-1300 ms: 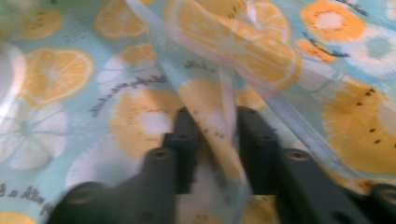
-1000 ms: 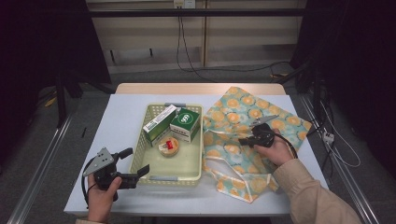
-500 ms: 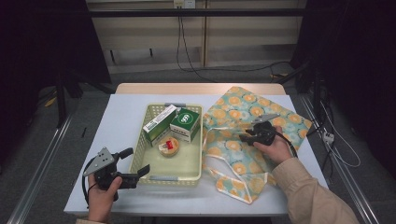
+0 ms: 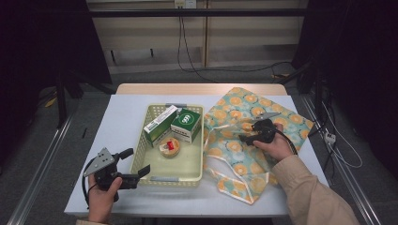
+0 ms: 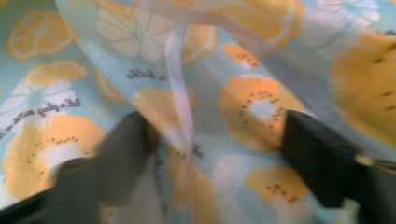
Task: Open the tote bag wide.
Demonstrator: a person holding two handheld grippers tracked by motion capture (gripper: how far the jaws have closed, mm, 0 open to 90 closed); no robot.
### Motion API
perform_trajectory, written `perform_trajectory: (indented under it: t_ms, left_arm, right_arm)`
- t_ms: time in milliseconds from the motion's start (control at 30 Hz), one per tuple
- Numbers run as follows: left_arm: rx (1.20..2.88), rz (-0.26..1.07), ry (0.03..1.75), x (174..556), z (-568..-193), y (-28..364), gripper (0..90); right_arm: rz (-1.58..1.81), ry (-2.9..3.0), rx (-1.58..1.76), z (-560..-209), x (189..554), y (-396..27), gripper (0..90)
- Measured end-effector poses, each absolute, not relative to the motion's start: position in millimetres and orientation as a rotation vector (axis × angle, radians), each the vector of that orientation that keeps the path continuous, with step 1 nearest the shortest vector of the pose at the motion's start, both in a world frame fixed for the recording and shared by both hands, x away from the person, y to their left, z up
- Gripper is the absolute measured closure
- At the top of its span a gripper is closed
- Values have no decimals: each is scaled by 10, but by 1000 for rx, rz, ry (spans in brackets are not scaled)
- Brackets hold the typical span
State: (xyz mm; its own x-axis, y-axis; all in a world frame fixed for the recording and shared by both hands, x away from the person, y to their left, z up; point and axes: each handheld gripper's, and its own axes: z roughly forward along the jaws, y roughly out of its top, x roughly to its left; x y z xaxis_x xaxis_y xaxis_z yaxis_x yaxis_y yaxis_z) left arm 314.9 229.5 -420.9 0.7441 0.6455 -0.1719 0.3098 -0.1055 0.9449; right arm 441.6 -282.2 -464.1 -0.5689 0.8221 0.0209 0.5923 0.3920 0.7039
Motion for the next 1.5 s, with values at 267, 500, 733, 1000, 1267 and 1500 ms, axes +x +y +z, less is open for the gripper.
perform_trajectory:
  t_ms: [267,500,733,1000,1267,1500]
  left_arm:
    - [1694,340,768,3159,-4179,2316,51]
    - [1692,344,760,3174,-4138,2313,51]
    - [1688,347,750,3200,-4094,2287,51]
    - [1683,347,734,3210,-4041,2248,51]
    - [1690,335,722,3228,-4020,2214,49]
    - [1682,334,717,3233,-3986,2196,49]
  right_arm:
    - [975,2292,1316,-4601,4521,-2978,771]
    - [932,2328,1318,-4549,4573,-2979,898]
    - [985,2378,1310,-4312,4501,-2906,899]
    - [990,2387,1269,-3974,4483,-2871,899]
    - [1001,2369,1269,-3797,4536,-2902,897]
    - [1038,2340,1284,-3769,4527,-2955,895]
